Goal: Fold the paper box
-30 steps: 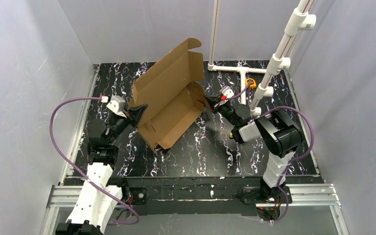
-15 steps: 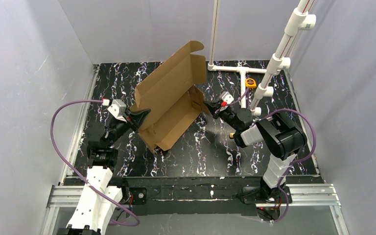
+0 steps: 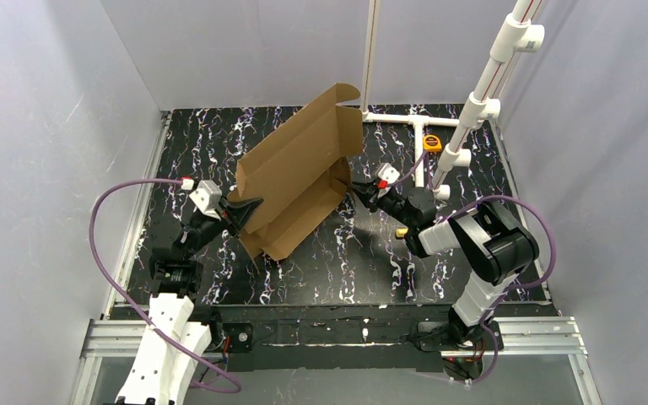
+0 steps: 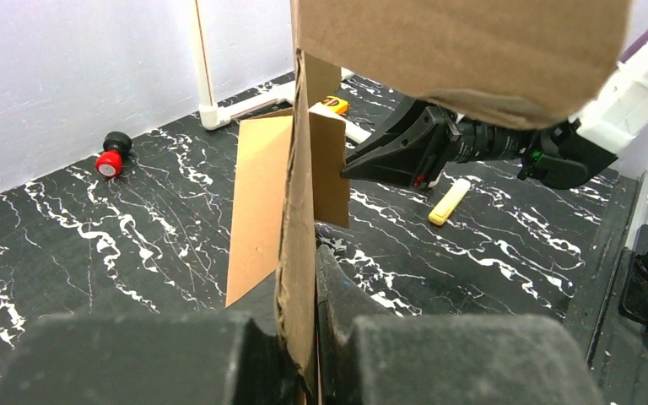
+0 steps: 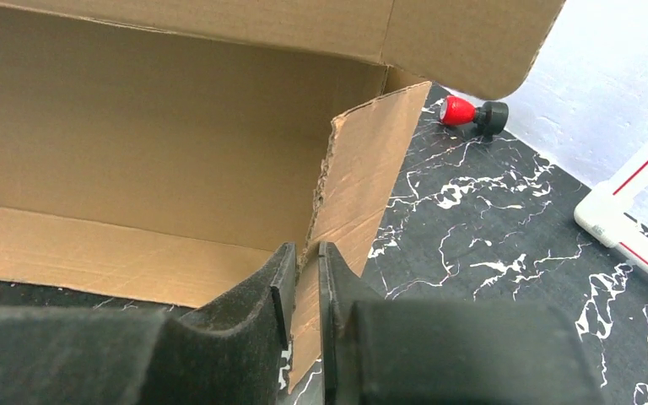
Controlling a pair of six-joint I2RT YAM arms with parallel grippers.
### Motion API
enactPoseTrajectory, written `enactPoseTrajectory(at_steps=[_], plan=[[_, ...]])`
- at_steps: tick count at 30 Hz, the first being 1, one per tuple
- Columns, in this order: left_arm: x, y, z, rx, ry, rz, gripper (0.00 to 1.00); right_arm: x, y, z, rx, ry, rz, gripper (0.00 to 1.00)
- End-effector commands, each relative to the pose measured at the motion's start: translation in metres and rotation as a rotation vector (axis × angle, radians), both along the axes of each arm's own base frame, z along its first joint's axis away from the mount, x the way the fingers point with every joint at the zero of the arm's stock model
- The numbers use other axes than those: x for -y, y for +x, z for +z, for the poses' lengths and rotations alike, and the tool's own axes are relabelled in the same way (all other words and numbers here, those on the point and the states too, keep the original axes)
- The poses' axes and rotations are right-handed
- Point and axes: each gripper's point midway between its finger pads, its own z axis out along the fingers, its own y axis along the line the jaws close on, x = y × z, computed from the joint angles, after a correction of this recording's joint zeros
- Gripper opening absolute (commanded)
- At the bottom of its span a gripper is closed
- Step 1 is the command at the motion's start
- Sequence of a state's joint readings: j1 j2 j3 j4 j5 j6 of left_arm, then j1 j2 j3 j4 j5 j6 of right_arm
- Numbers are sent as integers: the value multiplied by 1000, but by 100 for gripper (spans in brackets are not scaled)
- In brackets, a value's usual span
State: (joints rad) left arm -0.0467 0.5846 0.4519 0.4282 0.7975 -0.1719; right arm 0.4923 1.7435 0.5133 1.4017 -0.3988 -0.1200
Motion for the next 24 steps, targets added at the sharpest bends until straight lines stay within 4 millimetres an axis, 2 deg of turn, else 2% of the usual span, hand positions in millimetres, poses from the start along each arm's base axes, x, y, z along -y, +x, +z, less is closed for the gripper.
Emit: enactPoseTrajectory(at_steps=[1,5,9,13,24], plan=[[-1,-3,-24,-73,58,-10,0,-4,-1,19,53,-22,26,26],[-3,-1,-24,-75,75,-3,0,-11,-8,19,62,-62,89,29],[-4,1,-24,-78,73,6,0,-14,-8,16,31,-77,104,16],[-4,1,-25,-82,71,9,0,-15,-10,14,16,-80,106,12],[-4,3,-26,-89,73,11,0,-43,-13,2,-11,-151,173,12]])
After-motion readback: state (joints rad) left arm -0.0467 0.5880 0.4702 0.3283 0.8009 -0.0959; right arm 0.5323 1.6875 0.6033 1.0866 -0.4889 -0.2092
